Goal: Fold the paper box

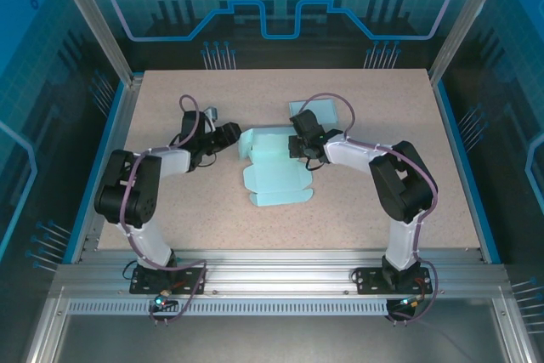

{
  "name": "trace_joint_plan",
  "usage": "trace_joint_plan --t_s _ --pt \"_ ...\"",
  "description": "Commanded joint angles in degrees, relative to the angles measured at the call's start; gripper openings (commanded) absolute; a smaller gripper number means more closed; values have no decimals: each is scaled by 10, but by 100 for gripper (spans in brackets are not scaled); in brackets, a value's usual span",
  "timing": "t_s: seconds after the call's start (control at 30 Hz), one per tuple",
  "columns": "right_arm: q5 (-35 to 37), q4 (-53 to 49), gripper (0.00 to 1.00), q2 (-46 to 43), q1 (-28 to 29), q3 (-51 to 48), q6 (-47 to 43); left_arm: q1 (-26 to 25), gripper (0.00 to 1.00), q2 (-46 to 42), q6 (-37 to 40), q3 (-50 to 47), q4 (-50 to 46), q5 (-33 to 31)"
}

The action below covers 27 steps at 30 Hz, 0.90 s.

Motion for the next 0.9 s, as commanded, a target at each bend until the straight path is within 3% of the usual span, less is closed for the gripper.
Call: trace_joint_plan --t_s 0.0,0.43,0.87 --pt "-4 -26 0 14 11 11 4 -19 60 -20 -12 -24 19 14" --pt "-6 -23 0 19 11 10 6 -63 61 -94 -7 -93 -30 -27" --pt "-6 -17 0 12 11 1 5 -93 61 -120 20 -85 -61 -31"
